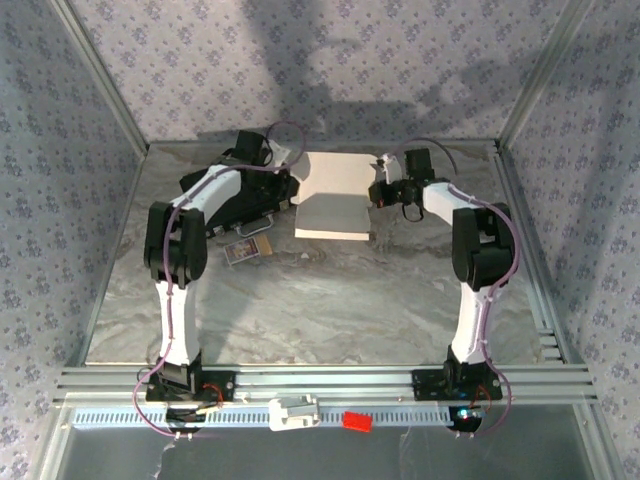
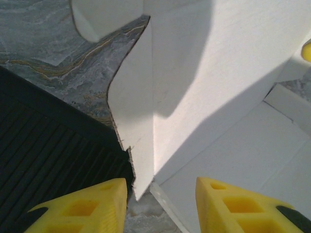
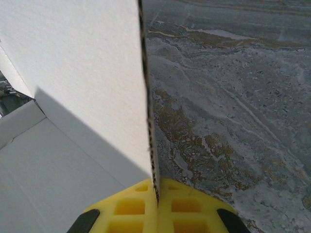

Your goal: Fold the paper box

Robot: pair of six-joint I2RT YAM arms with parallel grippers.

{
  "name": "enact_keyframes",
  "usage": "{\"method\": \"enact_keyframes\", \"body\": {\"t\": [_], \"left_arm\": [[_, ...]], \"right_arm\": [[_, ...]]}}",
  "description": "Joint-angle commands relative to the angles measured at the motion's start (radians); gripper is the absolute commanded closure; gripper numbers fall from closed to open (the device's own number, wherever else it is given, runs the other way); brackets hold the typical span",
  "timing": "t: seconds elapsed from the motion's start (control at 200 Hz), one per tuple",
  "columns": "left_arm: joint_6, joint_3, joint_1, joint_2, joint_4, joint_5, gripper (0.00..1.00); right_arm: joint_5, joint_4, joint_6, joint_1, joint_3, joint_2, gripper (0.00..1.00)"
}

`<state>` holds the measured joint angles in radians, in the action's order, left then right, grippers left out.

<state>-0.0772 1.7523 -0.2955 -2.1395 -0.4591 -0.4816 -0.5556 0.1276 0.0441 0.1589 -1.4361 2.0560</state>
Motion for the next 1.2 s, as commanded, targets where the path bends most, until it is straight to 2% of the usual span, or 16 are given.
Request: {"method": "enact_keyframes", "body": {"t": [0.0,0.15,0.3,0.455,0.58,0.66,0.755,0.924,0.999,1.094,1.194], "left_arm": [[-0.028,0.085,-0.003,-0.048,-0.041,0.011,0.58],[-0.023,0.098,-0.007,-0.068,-0.039,-0.031,0.59],[-0.011,0.095,-0.013,-0.08,-0.043,-0.024,0.6],[-0.007,0.117,-0.02,-0.092,-0.045,-0.034,0.66],[0.005,0.115,-0.027,-0.091,-0.058,-0.001,0.79],[0.013,0.113,-0.035,-0.085,-0.062,0.037,0.86],[0.01,0.117,-0.054,-0.071,-0.065,0.109,0.86],[0.095,0.124,-0.1,-0.045,-0.039,0.242,1.0],[0.179,0.118,-0.132,-0.026,-0.011,0.341,1.0],[0.248,0.093,-0.191,-0.001,0.048,0.476,1.0],[0.304,0.019,-0.252,0.028,0.217,0.603,1.0]], "right_arm": [[-0.061,0.092,-0.004,-0.007,-0.088,0.053,1.0],[-0.063,0.13,-0.009,-0.012,-0.133,0.082,1.0],[-0.084,0.149,-0.01,-0.019,-0.163,0.102,1.0],[-0.087,0.162,-0.011,-0.021,-0.18,0.113,1.0],[-0.08,0.169,-0.014,-0.019,-0.185,0.115,1.0],[-0.064,0.164,-0.016,-0.019,-0.181,0.11,1.0],[-0.038,0.162,-0.019,-0.014,-0.176,0.099,1.0],[0.12,0.108,-0.058,0.023,-0.13,0.033,1.0],[0.234,0.043,-0.092,0.05,-0.07,-0.02,1.0],[0.381,-0.131,-0.152,0.078,0.064,-0.106,1.0],[0.534,-0.299,-0.18,0.125,0.186,-0.175,1.0]]}}
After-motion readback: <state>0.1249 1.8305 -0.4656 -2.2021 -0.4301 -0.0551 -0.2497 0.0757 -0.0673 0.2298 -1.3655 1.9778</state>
